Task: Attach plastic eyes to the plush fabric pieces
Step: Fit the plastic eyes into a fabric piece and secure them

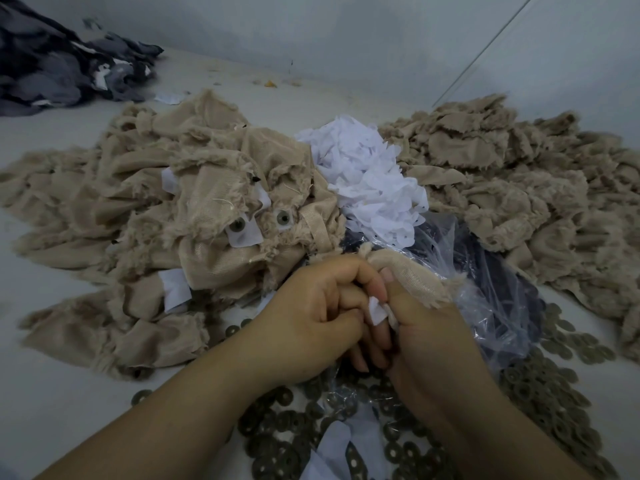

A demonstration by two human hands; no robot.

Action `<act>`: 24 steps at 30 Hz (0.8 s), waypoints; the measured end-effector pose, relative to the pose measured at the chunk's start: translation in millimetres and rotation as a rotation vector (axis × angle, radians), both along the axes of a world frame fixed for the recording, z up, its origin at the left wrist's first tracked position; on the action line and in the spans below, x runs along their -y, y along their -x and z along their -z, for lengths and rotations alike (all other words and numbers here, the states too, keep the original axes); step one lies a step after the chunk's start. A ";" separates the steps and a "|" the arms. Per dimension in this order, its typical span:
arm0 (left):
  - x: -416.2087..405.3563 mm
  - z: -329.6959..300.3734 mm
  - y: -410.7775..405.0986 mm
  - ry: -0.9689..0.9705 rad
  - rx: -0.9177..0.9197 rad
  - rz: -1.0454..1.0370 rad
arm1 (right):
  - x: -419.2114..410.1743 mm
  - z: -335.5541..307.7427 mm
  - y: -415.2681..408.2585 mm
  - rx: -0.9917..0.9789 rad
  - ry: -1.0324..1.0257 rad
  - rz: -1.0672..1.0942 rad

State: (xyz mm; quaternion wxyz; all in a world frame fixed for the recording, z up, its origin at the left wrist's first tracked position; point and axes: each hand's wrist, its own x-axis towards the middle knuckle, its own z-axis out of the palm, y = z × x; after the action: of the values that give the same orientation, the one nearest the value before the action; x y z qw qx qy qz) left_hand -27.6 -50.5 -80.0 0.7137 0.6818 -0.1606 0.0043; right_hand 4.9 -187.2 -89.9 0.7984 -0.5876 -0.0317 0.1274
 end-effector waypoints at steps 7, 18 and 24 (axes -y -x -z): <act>-3.6 1.2 -0.1 -0.101 0.018 -0.082 | 2.1 6.6 -3.1 0.068 0.035 -0.008; -1.2 3.9 -7.1 -0.142 0.212 -0.566 | -0.9 7.0 -1.6 0.108 0.070 -0.038; -1.0 5.7 -6.5 -0.102 0.182 -0.554 | -1.6 -1.2 -0.5 -0.146 -0.188 -0.123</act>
State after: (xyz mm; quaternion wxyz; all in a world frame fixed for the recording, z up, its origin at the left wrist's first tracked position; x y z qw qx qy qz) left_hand -21.1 -49.4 -85.8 0.6329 0.7313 -0.0318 0.2522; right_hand 5.4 -185.7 -88.6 0.8408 -0.4964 -0.0212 0.2150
